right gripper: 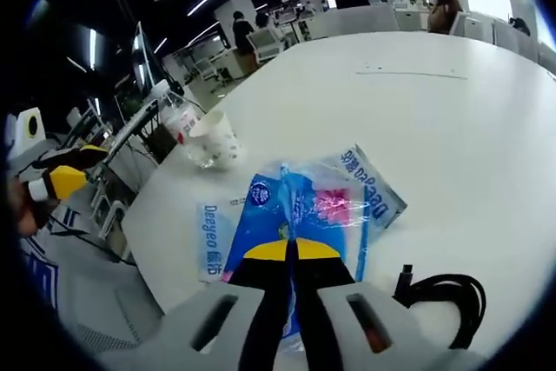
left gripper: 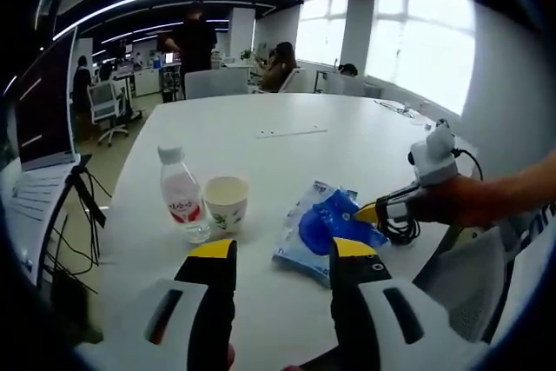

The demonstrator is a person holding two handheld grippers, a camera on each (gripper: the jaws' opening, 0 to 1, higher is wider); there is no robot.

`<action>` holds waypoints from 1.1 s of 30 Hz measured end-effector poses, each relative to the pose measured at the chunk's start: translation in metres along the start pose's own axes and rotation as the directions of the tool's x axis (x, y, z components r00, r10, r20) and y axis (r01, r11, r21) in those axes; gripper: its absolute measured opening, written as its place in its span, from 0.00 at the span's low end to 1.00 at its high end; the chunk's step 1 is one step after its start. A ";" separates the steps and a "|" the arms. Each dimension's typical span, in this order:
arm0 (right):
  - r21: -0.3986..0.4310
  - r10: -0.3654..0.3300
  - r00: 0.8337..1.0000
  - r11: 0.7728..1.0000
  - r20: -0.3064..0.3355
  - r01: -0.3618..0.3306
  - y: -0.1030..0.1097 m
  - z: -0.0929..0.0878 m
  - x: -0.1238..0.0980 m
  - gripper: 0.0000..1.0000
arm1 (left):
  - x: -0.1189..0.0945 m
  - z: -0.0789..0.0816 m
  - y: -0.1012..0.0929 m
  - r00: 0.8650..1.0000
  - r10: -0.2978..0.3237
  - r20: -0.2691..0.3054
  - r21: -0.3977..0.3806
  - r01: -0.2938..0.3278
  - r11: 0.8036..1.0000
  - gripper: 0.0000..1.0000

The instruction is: Arrange the tabletop items into an orderly group along one side of the table until the central work area is clear of visible clutter.

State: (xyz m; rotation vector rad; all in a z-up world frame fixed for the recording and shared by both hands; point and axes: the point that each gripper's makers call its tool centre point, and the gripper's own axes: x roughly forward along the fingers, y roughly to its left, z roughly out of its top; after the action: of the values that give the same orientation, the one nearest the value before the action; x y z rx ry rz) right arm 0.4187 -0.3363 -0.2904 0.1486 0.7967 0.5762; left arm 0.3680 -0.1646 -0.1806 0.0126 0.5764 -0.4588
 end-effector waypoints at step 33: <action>0.033 -0.025 0.996 0.999 0.090 0.022 -0.022 0.029 -0.028 0.00 | 0.002 0.000 -0.002 1.000 -0.009 0.002 0.001 0.009 1.000 0.42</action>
State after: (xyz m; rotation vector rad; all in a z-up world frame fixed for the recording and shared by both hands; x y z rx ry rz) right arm 0.4332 -0.3679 -0.2599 0.1936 0.7197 0.5314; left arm 0.3683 -0.1668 -0.1815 0.0109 0.5749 -0.4684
